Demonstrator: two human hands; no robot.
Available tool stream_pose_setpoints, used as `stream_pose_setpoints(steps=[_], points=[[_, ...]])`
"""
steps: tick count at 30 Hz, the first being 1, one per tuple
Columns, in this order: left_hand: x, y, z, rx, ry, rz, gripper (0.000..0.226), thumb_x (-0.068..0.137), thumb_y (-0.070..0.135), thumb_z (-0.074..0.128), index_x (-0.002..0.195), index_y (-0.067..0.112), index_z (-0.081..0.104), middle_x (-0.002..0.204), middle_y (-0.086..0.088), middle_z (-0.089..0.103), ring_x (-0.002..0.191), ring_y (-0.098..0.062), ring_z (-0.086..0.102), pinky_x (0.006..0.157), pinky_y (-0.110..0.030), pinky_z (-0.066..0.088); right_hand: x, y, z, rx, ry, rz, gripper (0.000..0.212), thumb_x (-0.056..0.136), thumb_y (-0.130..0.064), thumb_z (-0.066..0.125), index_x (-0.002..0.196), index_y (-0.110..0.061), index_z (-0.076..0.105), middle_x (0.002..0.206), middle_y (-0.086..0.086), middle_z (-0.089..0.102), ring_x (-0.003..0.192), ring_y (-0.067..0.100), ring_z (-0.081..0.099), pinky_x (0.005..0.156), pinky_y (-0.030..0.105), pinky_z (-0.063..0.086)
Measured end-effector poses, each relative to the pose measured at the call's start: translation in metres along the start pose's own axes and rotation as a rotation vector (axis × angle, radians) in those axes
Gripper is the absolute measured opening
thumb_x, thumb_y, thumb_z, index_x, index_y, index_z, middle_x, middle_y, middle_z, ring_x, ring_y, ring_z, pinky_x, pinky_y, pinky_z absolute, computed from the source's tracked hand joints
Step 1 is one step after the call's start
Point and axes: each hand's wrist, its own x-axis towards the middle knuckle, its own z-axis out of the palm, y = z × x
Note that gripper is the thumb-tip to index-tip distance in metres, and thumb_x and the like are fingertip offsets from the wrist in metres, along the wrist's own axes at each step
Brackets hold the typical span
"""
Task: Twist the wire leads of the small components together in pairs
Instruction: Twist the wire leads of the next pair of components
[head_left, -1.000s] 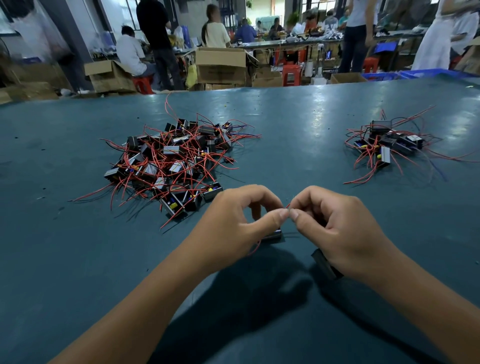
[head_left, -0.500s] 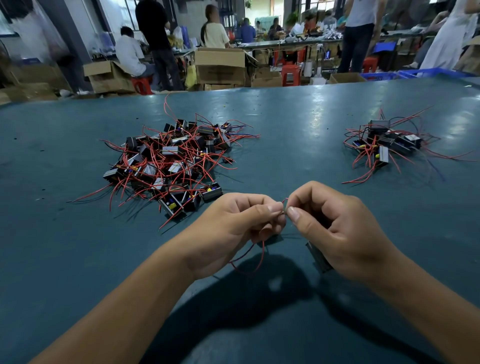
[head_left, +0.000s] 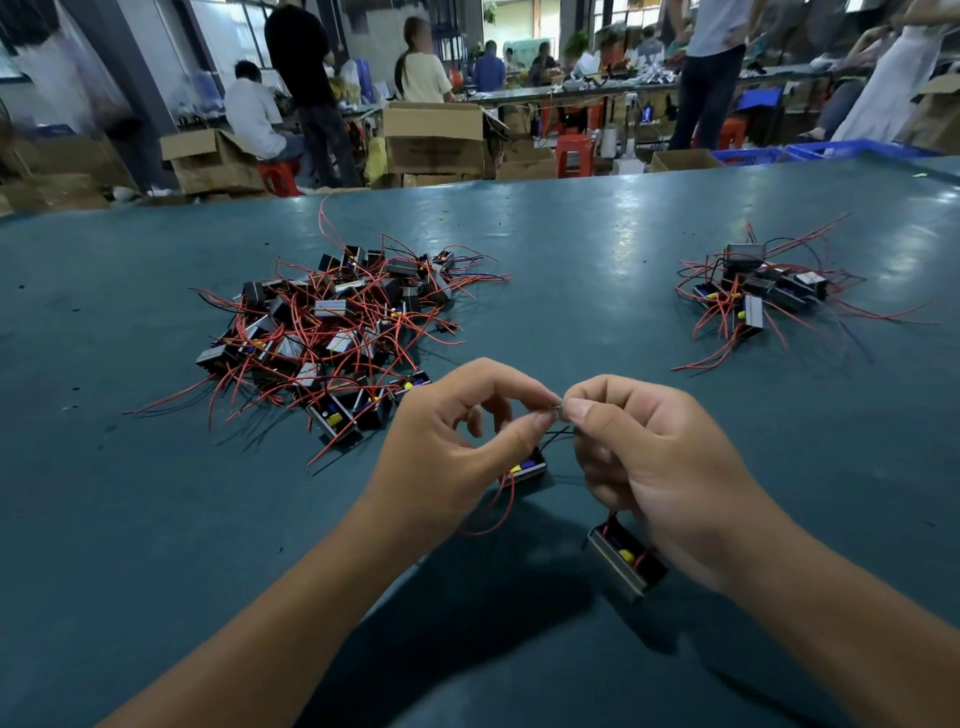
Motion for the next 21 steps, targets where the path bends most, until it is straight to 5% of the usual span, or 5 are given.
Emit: stream_pose_setpoints(steps=[12, 21], points=[[0.001, 0.007, 0.004, 0.211, 0.084, 0.176, 0.003, 0.086, 0.009, 0.073, 0.088, 0.008, 0.074, 0.084, 0.004, 0.068, 0.074, -0.007, 0.06, 0.071, -0.009, 0.038, -0.001, -0.005, 0.002, 0.188, -0.034, 0.149, 0.019, 0.097, -0.008, 0.05, 0.079, -0.009, 0.055, 0.051, -0.003, 0.034, 0.043, 0.006, 0.02, 0.034, 0.014, 0.021], [-0.002, 0.013, 0.008, 0.225, 0.115, 0.133, 0.005, 0.082, 0.003, 0.069, 0.078, 0.006, 0.07, 0.077, 0.002, 0.065, 0.074, -0.015, 0.061, 0.069, -0.016, 0.042, -0.003, 0.0, 0.004, 0.06, -0.028, 0.092, 0.022, 0.097, -0.006, 0.051, 0.076, -0.01, 0.058, 0.049, -0.007, 0.033, 0.04, 0.004, 0.026, 0.037, 0.015, 0.025]])
